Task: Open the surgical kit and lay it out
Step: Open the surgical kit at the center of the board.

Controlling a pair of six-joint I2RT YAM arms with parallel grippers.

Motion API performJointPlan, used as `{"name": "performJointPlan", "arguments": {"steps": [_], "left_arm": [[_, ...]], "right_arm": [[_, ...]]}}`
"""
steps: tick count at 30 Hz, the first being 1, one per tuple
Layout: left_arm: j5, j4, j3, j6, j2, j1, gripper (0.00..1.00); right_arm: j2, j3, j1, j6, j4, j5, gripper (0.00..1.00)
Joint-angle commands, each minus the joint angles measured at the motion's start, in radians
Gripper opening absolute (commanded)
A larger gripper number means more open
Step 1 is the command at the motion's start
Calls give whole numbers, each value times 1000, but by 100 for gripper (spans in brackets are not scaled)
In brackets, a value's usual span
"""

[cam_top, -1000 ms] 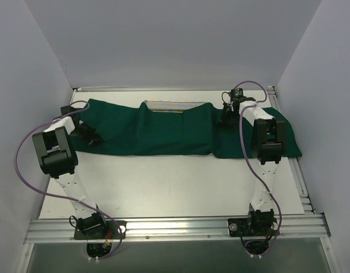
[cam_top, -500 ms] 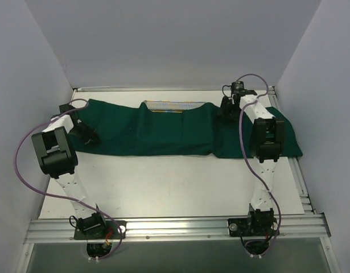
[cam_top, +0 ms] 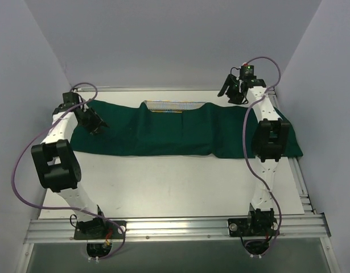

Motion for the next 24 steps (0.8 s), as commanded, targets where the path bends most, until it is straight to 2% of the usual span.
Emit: {"name": "performJointPlan", "arguments": {"steps": [1,6,11,14,18,24], "left_arm": [[72,23,-11,36,-69,-19,44],[129,43,-19,17,-62,-34,44],[124,40,-14,11,-68,-53,44],[127,46,-23,6,-71,-53,45],[135,48,-29,6,-71,-53,44],[138,59,-39,2,-68,-53,45]], "right_arm": [[6,-34,34,44,45,-68,62],[54,4,31,144,0,-6,69],[98,78,35,276,-64,82,77],[146,167,38,325,-141,143,79],[205,251,44,352,-196,145,80],[248,293,70,362,-228,159,80]]}}
